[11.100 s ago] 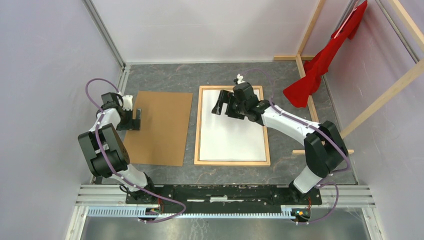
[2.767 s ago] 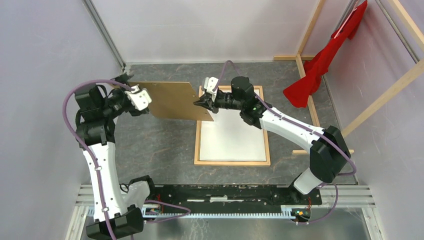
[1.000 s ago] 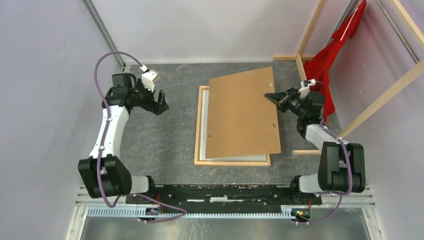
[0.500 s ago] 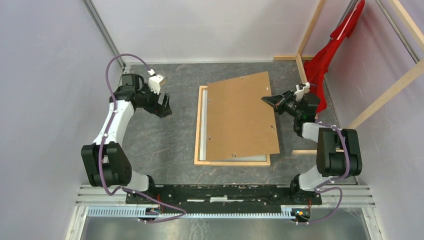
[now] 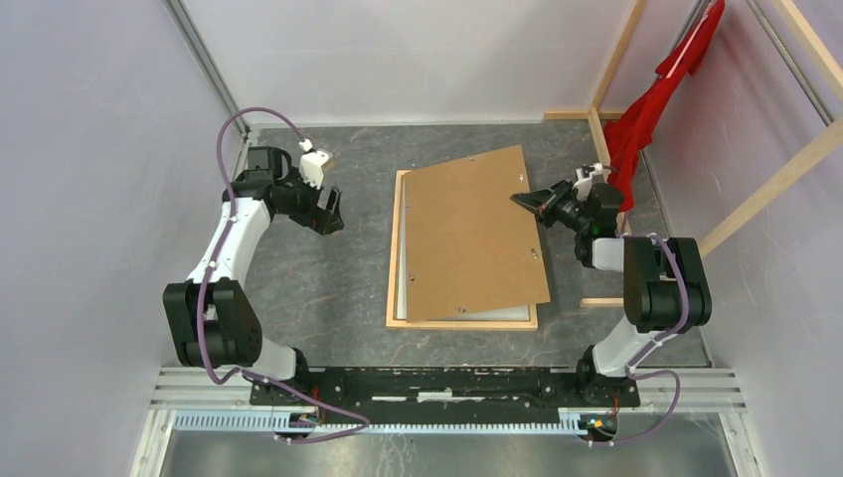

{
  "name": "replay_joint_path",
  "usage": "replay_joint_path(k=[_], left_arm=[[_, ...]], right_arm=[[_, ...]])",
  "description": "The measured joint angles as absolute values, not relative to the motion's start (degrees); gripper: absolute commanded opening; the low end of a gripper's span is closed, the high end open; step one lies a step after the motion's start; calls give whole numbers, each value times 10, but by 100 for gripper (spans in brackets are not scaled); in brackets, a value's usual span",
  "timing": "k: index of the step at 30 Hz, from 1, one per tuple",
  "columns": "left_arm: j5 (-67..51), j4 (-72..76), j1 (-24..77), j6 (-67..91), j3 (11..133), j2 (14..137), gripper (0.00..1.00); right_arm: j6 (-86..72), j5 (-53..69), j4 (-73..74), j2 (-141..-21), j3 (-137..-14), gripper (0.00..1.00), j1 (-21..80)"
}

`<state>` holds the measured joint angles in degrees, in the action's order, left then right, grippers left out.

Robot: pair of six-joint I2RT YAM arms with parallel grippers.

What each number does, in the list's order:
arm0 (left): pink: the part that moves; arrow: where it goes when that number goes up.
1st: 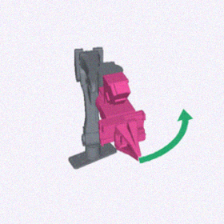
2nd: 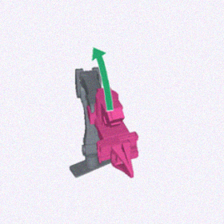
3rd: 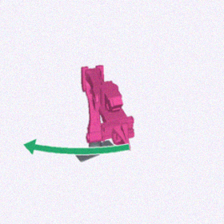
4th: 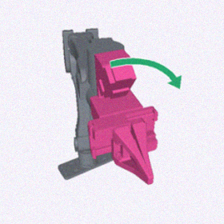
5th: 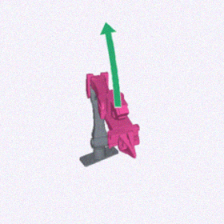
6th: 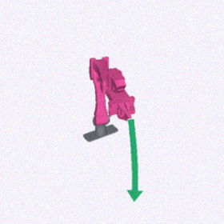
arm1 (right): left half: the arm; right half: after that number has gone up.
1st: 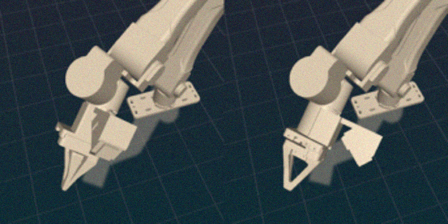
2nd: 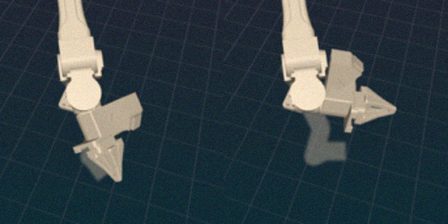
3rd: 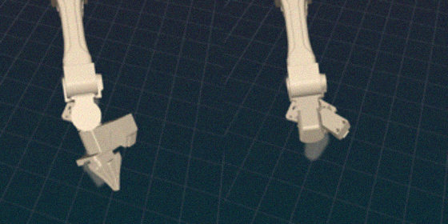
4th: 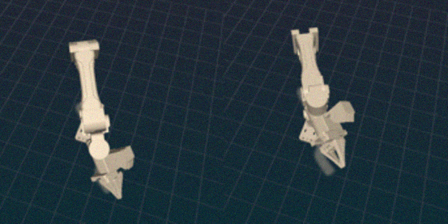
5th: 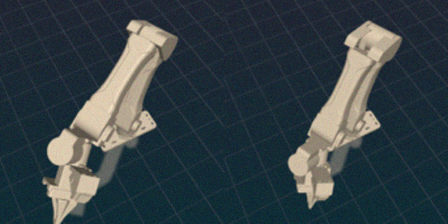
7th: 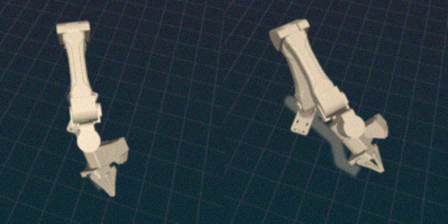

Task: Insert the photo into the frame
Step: Place the photo frame item in the photo frame.

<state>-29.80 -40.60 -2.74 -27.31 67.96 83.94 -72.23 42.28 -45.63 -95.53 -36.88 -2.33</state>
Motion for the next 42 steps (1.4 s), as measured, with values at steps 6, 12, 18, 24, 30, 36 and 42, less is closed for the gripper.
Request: replay_joint_path(k=[6, 12, 18, 24, 30, 36, 42], left_arm=[[-287, -402, -27, -273, 679, 839, 100], [-279, -402, -27, -273, 678, 839, 100], [-269, -401, -27, -273, 671, 839, 100], [-256, -399, -27, -273, 656, 840, 100], [-245, -390, -27, -273, 650, 850, 100], [-241, -388, -27, -273, 648, 859, 100], [-239, -386, -27, -273, 648, 866, 100]], right_arm=[[-727, 419, -476, -975, -371, 0, -17], [-735, 412, -497, -991, -371, 0, -14], [-736, 403, -500, -1003, -373, 0, -12], [-732, 398, -500, -1013, -374, 0, -12], [-731, 398, -500, -1016, -374, 0, -11], [-727, 398, -500, -1021, -374, 0, -9], [-724, 398, -500, -1021, -374, 0, -9]])
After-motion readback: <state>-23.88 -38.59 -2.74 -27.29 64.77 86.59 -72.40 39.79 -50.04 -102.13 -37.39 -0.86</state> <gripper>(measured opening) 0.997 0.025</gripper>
